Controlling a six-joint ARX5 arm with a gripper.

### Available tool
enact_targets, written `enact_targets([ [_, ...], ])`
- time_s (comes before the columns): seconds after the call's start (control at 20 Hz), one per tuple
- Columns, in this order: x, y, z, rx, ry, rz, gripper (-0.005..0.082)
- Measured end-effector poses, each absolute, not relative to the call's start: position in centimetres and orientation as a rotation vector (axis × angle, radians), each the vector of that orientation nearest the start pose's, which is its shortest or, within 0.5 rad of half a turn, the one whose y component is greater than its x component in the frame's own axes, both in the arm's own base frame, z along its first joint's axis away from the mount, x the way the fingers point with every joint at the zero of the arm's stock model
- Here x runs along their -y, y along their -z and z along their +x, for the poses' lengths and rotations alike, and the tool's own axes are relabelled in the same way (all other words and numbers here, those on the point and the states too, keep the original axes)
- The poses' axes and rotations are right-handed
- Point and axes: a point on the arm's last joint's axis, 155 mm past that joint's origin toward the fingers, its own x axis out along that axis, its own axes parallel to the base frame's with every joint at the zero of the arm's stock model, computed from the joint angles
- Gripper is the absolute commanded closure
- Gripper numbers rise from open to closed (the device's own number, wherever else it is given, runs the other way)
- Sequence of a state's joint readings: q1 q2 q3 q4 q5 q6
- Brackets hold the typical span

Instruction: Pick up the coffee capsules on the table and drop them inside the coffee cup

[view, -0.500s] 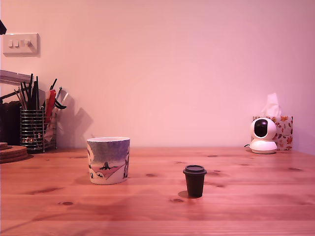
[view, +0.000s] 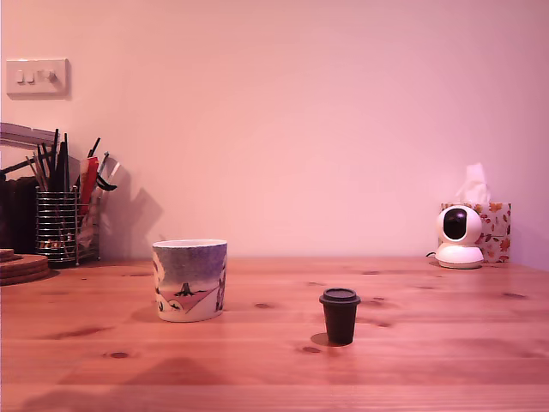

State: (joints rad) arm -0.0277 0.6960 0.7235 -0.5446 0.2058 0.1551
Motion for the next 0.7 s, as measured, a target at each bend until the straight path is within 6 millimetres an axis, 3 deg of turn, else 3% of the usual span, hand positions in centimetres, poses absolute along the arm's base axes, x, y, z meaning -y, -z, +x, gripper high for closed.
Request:
enact_targets([
  [0.25,7.9,-23.2,26.9,-0.425,0.46,0.087,0.0793],
  [0.45,10.3,-23.3,26.2,-0.404,0.622,0.119,0.0793],
  [0.7,14.1,-23.4,24.0,-0.38,0.861,0.122,0.0793],
])
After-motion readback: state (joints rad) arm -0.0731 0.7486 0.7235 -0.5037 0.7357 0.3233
